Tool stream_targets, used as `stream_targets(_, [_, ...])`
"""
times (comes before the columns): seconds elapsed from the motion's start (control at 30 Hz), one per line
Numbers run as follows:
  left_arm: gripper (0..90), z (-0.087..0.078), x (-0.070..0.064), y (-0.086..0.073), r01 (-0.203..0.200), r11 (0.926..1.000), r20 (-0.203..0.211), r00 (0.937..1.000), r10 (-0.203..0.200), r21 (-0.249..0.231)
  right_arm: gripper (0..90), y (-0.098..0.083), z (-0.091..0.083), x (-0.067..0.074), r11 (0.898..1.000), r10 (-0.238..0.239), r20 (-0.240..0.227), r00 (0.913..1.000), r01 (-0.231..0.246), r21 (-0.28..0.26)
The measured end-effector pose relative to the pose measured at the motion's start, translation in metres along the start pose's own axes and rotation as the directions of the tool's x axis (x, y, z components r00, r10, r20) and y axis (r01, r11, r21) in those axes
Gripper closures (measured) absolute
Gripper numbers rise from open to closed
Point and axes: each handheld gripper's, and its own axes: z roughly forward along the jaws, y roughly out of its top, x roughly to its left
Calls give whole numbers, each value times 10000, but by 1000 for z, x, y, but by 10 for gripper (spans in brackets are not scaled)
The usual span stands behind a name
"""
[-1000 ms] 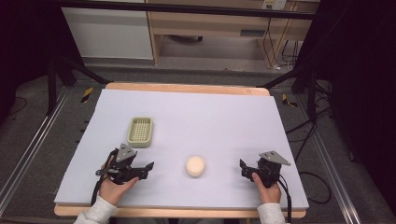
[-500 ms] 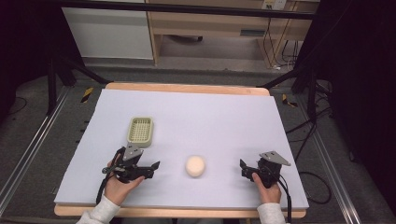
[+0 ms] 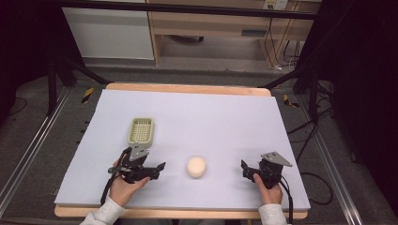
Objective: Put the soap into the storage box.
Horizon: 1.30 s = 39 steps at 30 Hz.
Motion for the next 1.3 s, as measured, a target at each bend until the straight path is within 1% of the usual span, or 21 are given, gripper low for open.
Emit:
stream_targets(0.1, [207,1,-2,2,-62,10000,44,10000,62,56,42,0,0,0,10000,-4,-15,10000,4,-22])
stream_targets(0.13, [207,2,-3,2,-17,10000,92,10000,17,16,42,0,0,0,10000,-5,-24,10000,4,-19])
stream_targets(0.37, [207,6,-9,7,-191,9998,211,9996,190,68,42,0,0,0,10000,-6,-14,10000,6,0])
stream_targets(0.5, [207,9,-13,9,-193,9998,299,9994,190,93,42,0,0,0,10000,-34,-20,10000,34,12])
stream_targets(0.57, [206,11,-16,12,-278,9995,360,9990,273,116,42,0,0,0,10000,-43,-30,10000,43,10])
stream_targets(0.63, [206,12,-17,12,-233,9997,395,9990,229,98,42,0,0,0,10000,-40,-22,10000,40,11])
stream_targets(0.73, [206,14,-20,14,-361,9993,437,9984,355,126,42,0,0,0,10000,-32,-25,10000,32,25])
stream_targets(0.83, [205,16,-22,15,-365,9992,491,9982,357,154,42,0,0,0,10000,-41,-31,10000,41,19])
stream_targets(1.0, [202,17,-26,21,-396,9992,576,9976,392,61,42,0,0,0,10000,-42,-38,10000,42,15])
stream_targets(1.3, [201,24,-33,25,-557,9984,714,9959,549,98,42,0,0,0,10000,-43,-35,10000,43,20])
